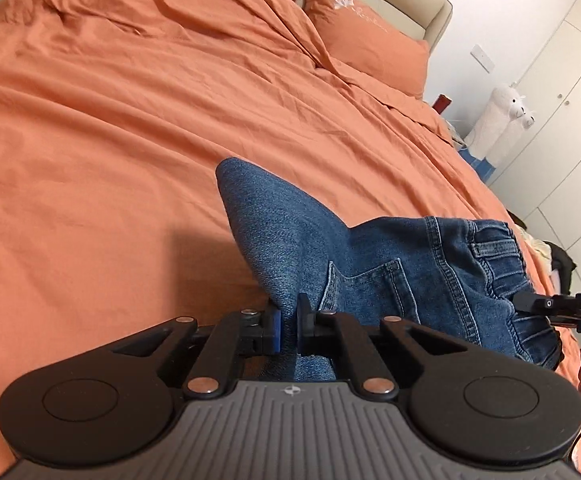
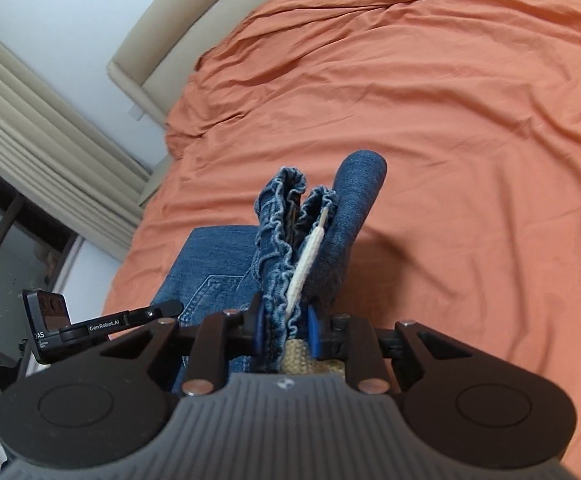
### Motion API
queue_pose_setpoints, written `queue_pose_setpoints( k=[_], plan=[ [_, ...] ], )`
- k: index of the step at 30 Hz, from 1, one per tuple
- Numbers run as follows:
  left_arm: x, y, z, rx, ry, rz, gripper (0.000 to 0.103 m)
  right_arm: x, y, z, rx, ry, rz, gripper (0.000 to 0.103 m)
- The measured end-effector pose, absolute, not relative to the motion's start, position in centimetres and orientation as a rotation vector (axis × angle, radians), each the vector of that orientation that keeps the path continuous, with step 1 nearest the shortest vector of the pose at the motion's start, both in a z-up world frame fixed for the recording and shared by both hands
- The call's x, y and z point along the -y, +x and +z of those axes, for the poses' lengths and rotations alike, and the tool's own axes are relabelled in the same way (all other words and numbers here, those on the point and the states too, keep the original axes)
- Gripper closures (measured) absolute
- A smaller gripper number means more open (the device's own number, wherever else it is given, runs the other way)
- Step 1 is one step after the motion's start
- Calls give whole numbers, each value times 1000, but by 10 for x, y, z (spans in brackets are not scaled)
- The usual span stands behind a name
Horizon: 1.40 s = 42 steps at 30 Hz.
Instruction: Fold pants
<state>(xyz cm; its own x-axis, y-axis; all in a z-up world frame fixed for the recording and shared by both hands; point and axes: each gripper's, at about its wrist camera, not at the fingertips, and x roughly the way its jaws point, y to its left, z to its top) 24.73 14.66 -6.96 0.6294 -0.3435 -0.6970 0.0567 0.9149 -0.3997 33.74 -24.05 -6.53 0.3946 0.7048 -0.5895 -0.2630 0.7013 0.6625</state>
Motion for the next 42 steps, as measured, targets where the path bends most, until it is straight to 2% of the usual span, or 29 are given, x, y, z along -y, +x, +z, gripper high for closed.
queue_pose_setpoints(
  k=[13, 18, 28, 42],
  plan=[
    [-232, 174, 18, -758, -236, -96, 97, 137, 292, -32, -924, 561, 824, 87],
    [-272, 158, 29, -754, -222, -20, 96, 85, 288, -25, -919, 554, 875, 87],
    [-333, 176, -5, -769, -264, 77, 96, 1, 306, -59, -945, 549, 863, 87],
    [-375, 213, -105, -883, -279, 123, 95, -16, 351, -160, -1064, 564, 760, 86]
  ],
)
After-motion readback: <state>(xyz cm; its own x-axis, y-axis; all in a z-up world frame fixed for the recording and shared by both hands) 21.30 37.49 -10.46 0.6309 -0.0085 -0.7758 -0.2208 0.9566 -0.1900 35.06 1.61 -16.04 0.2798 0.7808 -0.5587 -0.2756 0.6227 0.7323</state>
